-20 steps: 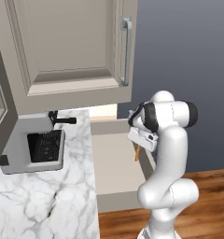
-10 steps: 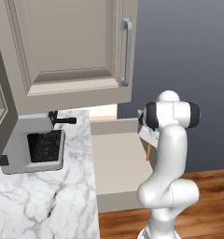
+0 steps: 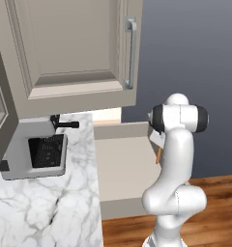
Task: Organize the utensils by type. Pick up the wooden spoons from the counter and place them in the open cabinet. Then pick up the metallic utensils from the counter and place them in the open drawer.
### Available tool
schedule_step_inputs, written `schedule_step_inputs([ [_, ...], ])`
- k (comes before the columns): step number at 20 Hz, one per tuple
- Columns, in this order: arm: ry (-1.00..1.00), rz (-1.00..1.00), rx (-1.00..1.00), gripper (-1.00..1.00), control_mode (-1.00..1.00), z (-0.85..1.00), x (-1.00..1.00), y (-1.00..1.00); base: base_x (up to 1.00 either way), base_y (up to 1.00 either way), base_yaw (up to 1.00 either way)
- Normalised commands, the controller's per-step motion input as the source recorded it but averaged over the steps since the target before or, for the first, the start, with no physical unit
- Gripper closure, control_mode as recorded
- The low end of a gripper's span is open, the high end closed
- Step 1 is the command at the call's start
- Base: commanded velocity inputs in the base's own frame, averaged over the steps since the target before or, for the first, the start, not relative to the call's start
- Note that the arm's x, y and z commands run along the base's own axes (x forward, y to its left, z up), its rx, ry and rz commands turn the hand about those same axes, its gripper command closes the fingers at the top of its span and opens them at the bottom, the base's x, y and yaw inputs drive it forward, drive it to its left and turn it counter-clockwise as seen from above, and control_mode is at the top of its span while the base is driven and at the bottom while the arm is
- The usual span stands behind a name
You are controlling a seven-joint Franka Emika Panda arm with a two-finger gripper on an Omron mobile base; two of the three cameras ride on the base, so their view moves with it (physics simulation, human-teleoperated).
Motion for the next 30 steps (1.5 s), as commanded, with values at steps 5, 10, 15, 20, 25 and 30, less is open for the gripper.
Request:
schedule_step_inputs([
  [5, 0.00, 0.03, 0.00, 1.00, -1.00, 0.37, -0.15, 0.22, 0.00, 0.00, 0.00],
  [10, 0.03, 0.04, -0.06, 1.00, -1.00, 0.12, -0.03, 0.62, 0.00, 0.00, 0.00],
  [15, 0.12, 0.07, -0.21, 1.00, -1.00, -0.20, 0.10, 0.62, 0.00, 0.00, 0.00],
  [20, 0.09, 0.15, -0.24, 1.00, -1.00, -0.34, 0.17, 0.51, 0.00, 0.00, 0.00],
  [25, 0.06, 0.19, -0.10, 1.00, -1.00, -0.35, 0.09, 0.08, 0.00, 0.00, 0.00],
  [30, 0.10, 0.02, 0.02, 1.00, -1.00, -0.39, 0.17, -0.06, 0.00, 0.00, 0.00],
])
